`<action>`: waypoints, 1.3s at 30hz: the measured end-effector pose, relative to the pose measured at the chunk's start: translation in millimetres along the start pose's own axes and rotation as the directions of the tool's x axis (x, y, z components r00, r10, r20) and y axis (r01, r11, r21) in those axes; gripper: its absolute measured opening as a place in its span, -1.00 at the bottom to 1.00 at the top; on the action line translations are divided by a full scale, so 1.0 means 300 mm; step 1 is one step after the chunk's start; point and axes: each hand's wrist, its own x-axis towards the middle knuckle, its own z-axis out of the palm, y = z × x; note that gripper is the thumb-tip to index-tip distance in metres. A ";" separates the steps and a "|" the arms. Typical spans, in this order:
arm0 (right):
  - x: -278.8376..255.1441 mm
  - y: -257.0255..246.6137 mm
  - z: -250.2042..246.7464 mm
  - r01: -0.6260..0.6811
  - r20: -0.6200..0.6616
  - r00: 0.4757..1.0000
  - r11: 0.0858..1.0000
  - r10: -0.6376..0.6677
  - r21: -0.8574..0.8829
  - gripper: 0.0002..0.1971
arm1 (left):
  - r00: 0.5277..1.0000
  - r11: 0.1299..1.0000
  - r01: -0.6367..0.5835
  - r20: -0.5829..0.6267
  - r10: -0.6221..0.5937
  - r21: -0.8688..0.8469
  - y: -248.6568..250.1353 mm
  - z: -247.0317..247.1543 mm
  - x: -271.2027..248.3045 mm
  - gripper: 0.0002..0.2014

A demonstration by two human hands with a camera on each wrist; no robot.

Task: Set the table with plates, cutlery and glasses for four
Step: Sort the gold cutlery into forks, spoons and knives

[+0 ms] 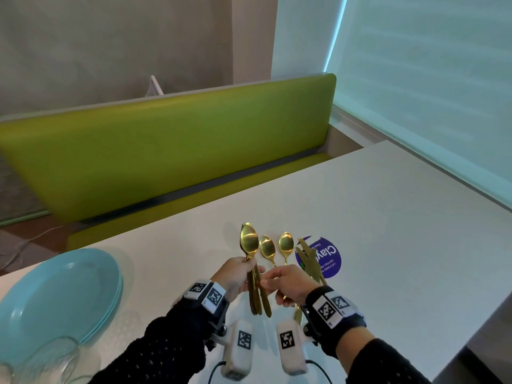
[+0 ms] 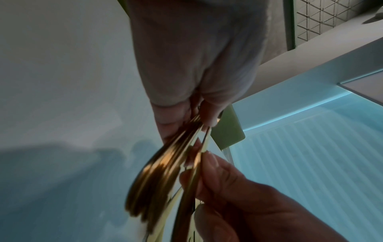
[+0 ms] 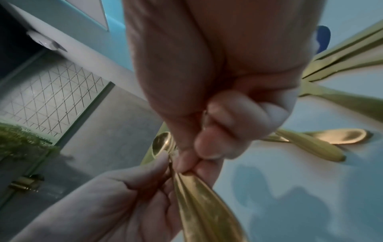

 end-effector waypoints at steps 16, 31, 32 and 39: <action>0.013 -0.034 0.006 0.026 -0.045 0.998 0.898 -0.051 -0.440 -0.75 | 0.998 0.999 -0.002 -0.069 0.005 0.053 -0.025 0.018 0.001 -0.75; -0.012 -0.005 -0.006 0.041 0.141 0.989 0.999 -0.041 0.001 -0.82 | 0.997 0.996 -0.063 0.043 0.066 -0.059 -0.033 0.004 -0.039 -0.83; -0.012 -0.003 -0.006 0.040 0.142 0.989 0.999 -0.040 0.008 -0.81 | 0.996 0.996 -0.058 0.057 0.062 -0.063 -0.034 0.001 -0.043 -0.84; -0.003 0.008 -0.006 0.025 0.119 0.993 0.998 -0.017 -0.062 -0.84 | 0.996 0.998 -0.017 0.083 0.021 -0.058 -0.032 0.005 -0.055 -0.83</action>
